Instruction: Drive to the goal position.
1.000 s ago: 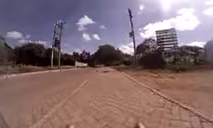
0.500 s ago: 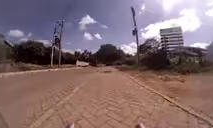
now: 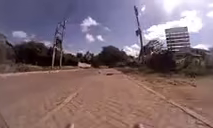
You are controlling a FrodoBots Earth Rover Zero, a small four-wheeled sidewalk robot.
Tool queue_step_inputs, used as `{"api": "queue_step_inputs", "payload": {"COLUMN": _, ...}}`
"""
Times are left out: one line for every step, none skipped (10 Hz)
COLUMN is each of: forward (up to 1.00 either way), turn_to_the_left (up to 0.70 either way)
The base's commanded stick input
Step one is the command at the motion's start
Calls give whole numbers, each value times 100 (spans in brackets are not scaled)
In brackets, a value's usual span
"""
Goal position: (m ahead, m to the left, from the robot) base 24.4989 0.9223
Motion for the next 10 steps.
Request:
{"api": "queue_step_inputs", "payload": {"forward": 100, "turn_to_the_left": -4}}
{"api": "queue_step_inputs", "payload": {"forward": 100, "turn_to_the_left": -13}}
{"api": "queue_step_inputs", "payload": {"forward": 100, "turn_to_the_left": -21}}
{"api": "queue_step_inputs", "payload": {"forward": 100, "turn_to_the_left": -28}}
{"api": "queue_step_inputs", "payload": {"forward": 100, "turn_to_the_left": -5}}
{"api": "queue_step_inputs", "payload": {"forward": 100, "turn_to_the_left": -10}}
{"api": "queue_step_inputs", "payload": {"forward": 100, "turn_to_the_left": -21}}
{"api": "queue_step_inputs", "payload": {"forward": 100, "turn_to_the_left": -30}}
{"api": "queue_step_inputs", "payload": {"forward": 100, "turn_to_the_left": 0}}
{"api": "queue_step_inputs", "payload": {"forward": 100, "turn_to_the_left": 0}}
